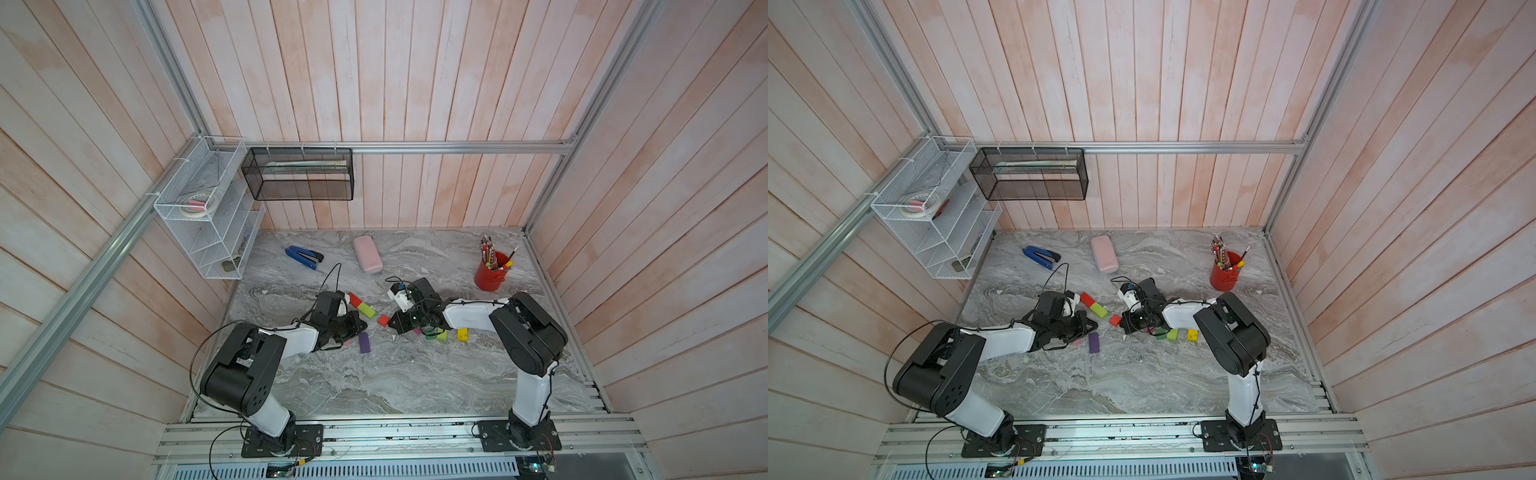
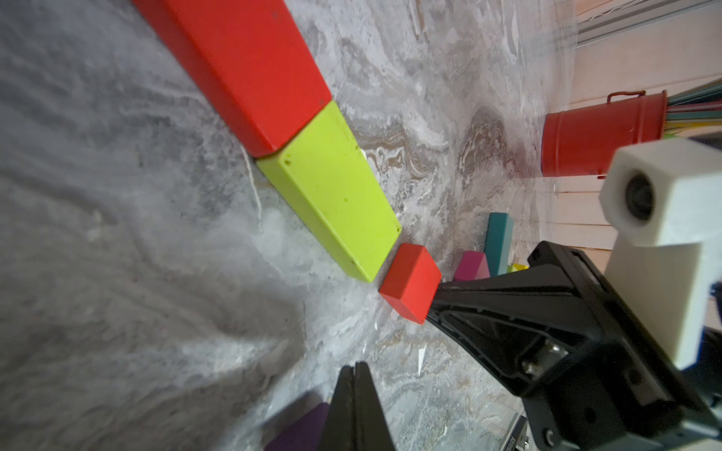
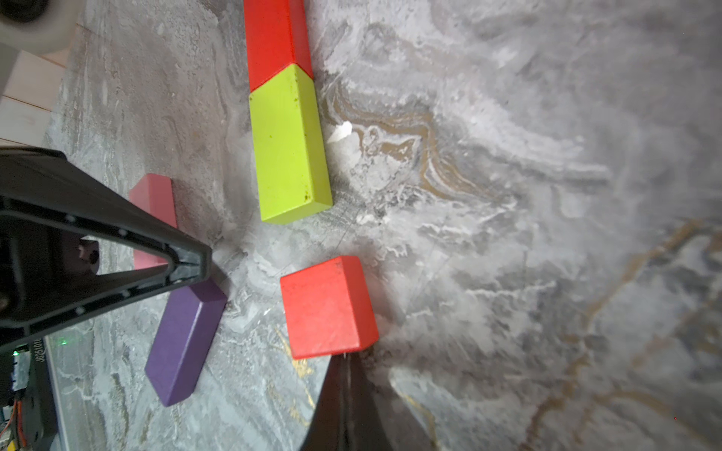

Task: Assemble the letter v with building blocks
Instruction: Assemble the building block at the center of the board.

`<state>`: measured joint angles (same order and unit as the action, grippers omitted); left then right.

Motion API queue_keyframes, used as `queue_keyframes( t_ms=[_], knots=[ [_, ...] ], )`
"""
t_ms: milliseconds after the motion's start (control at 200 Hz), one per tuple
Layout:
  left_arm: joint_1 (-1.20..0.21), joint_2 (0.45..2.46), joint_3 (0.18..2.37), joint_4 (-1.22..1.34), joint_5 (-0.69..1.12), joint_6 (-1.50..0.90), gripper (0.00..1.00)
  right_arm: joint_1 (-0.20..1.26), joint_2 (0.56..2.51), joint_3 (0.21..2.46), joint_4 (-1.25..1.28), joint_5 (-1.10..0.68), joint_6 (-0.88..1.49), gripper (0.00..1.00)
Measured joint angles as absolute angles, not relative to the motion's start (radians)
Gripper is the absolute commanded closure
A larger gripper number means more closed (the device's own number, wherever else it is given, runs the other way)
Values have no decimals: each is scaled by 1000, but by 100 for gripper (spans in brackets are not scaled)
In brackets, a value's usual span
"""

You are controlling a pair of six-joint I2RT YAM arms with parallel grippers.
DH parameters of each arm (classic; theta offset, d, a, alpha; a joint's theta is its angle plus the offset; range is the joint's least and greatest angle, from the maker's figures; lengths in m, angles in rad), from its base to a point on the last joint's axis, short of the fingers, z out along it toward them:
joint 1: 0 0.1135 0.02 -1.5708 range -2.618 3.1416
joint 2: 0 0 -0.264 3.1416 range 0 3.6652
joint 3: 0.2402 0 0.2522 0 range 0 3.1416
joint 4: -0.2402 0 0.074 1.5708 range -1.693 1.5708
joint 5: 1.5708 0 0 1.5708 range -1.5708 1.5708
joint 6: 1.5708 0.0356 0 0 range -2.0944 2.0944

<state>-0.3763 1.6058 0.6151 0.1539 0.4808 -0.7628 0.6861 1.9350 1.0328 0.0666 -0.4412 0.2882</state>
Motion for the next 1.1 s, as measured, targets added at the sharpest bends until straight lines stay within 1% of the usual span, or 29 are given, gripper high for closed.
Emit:
queue_keyframes(
  t_ms=[1100],
  knots=[
    [-376,1640,640,146,471,-752,100,697,1986,1089,75,-477,278,100]
  ],
)
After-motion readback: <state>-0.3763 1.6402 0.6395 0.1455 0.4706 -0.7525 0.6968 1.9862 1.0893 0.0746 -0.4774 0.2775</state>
